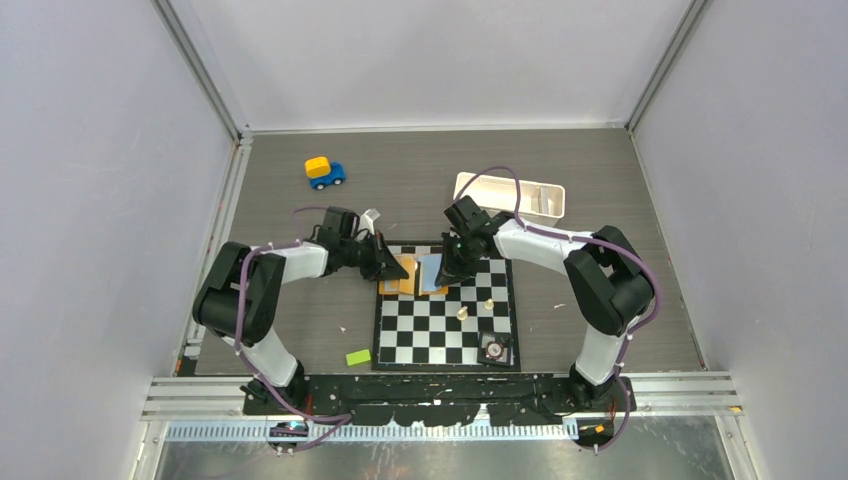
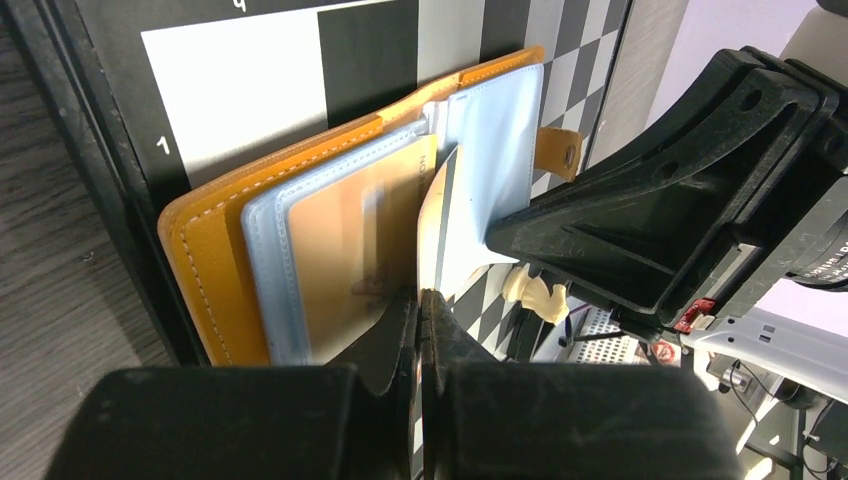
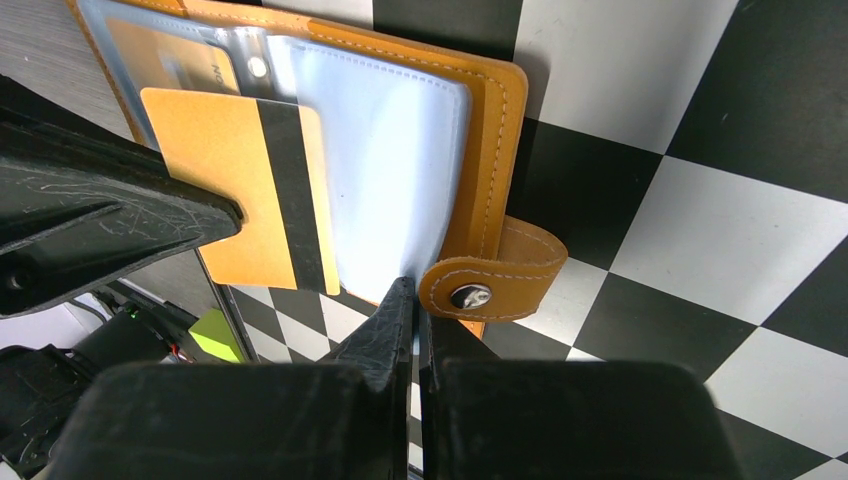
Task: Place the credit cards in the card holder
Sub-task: Insert the credit card into the card holder.
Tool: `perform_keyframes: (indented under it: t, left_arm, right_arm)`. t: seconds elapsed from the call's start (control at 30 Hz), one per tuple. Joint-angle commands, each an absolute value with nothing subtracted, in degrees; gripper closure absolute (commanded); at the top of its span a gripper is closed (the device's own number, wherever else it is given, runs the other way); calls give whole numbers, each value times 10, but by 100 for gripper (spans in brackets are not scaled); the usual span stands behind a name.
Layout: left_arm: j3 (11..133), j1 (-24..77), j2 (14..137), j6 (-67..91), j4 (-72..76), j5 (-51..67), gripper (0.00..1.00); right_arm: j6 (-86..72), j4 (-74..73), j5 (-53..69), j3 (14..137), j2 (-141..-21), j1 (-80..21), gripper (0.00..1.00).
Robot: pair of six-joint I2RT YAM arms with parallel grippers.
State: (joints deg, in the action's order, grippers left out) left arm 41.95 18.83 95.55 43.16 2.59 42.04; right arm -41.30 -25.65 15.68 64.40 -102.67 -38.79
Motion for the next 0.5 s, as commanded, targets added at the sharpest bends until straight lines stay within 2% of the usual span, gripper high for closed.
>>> perform_keyframes:
  t: [0.0,0.47]
  left_arm:
    - [426,192,978,421,41,396,100]
    - [434,184,990,426,57,393,100]
  right_arm:
    - [-405,-269,134,651,-1041,-391,99]
    - [-405,-272,133,650,-1040,-391,99]
